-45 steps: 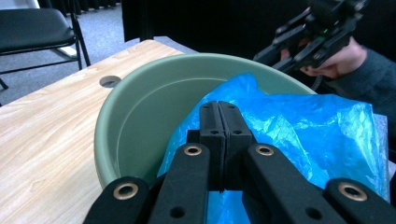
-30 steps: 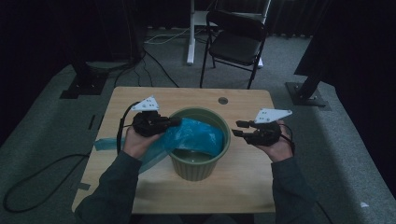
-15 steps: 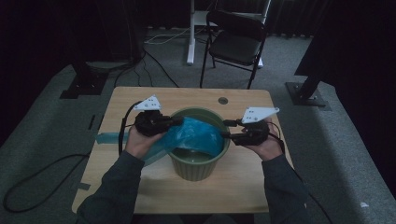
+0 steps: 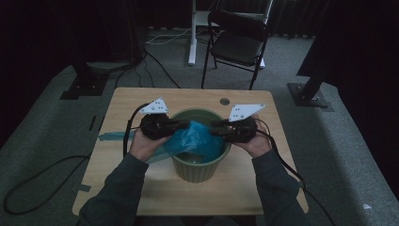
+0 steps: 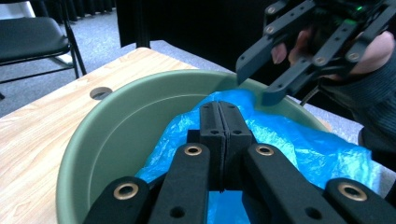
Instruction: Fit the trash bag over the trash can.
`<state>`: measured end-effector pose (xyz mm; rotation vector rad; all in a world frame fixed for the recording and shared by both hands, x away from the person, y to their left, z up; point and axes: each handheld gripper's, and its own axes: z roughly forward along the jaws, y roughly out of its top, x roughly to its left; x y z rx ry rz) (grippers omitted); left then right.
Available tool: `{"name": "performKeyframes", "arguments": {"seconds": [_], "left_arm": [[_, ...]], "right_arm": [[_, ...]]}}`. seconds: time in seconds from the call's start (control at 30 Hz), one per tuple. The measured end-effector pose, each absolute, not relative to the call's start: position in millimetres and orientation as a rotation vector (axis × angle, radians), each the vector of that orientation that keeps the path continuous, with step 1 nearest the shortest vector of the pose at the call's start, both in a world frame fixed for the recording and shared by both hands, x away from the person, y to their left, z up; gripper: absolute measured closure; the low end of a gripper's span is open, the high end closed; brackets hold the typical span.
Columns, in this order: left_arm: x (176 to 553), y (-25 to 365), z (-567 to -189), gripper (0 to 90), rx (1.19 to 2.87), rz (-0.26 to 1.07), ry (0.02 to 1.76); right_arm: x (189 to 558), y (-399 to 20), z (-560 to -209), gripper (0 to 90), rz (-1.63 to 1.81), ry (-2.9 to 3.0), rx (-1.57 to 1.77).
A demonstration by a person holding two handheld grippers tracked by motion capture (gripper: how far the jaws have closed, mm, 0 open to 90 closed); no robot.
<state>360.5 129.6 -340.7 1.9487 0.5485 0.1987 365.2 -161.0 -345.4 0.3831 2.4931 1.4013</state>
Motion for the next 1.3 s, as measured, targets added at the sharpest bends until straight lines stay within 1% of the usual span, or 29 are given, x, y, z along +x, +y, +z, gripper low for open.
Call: {"name": "performKeyframes", "arguments": {"seconds": [0.03,0.07,0.1,0.17,0.23,0.53,0.57,0.6,0.63,0.7,0.73,0.87,0.93,0.97,1.0,1.03,1.1,1.17,1.3], "left_arm": [[360.5,129.3,-340.7,89.2,1.949,0.199,0.547],[360.2,128.6,-340.7,89.2,1.949,0.197,0.547],[360.2,128.1,-340.8,89.2,1.95,0.197,0.545],[360.1,127.7,-340.9,89.1,1.951,0.197,0.544],[359.6,127.7,-340.8,89.1,1.948,0.193,0.541],[358.3,126.8,-340.1,89.1,1.944,0.196,0.537],[358.2,126.8,-340.1,89.1,1.943,0.195,0.536],[358.3,126.6,-340.1,89.1,1.942,0.195,0.535],[358.2,126.3,-340.0,89.1,1.942,0.195,0.534],[357.9,124.8,-340.2,89.1,1.943,0.193,0.531],[357.5,123.4,-340.3,89.1,1.946,0.193,0.529],[356.4,118.5,-340.7,89.0,1.95,0.185,0.516],[355.9,116.6,-340.8,89.1,1.951,0.177,0.507],[355.6,116.2,-340.8,89.1,1.952,0.173,0.503],[355.1,116.1,-340.6,89.0,1.951,0.171,0.501],[355.0,116.5,-340.3,88.5,1.952,0.173,0.499],[353.8,119.2,-339.0,86.4,1.944,0.177,0.495],[351.1,125.7,-335.7,84.3,1.927,0.184,0.492],[345.8,145.7,-328.0,84.3,1.897,0.232,0.506]], "right_arm": [[365.8,-159.7,-346.6,74.8,1.395,2.504,0.373],[365.8,-159.4,-346.9,77.6,1.392,2.506,0.369],[365.4,-158.4,-347.7,82.3,1.375,2.507,0.366],[365.2,-158.7,-348.2,87.7,1.356,2.5,0.367],[365.1,-160.8,-347.9,89.8,1.359,2.494,0.372],[365.2,-165.5,-345.6,89.9,1.386,2.473,0.38],[365.4,-165.5,-345.7,89.7,1.39,2.473,0.378],[365.4,-165.2,-345.8,86.7,1.403,2.478,0.374],[365.8,-164.6,-346.0,79.1,1.422,2.494,0.363],[365.5,-162.3,-346.1,69.9,1.441,2.498,0.351],[365.7,-161.4,-346.0,67.3,1.445,2.497,0.352],[366.9,-156.0,-342.4,62.5,1.47,2.495,0.345],[367.3,-153.0,-341.3,62.4,1.469,2.503,0.338],[366.9,-150.4,-341.4,65.7,1.455,2.507,0.337],[366.9,-149.3,-341.9,72.4,1.447,2.51,0.328],[366.3,-147.8,-343.2,81.5,1.416,2.51,0.326],[366.2,-147.9,-345.0,88.9,1.378,2.508,0.33],[366.0,-148.7,-345.8,89.8,1.35,2.507,0.335],[364.4,-152.0,-343.7,89.8,1.325,2.502,0.326]]}}
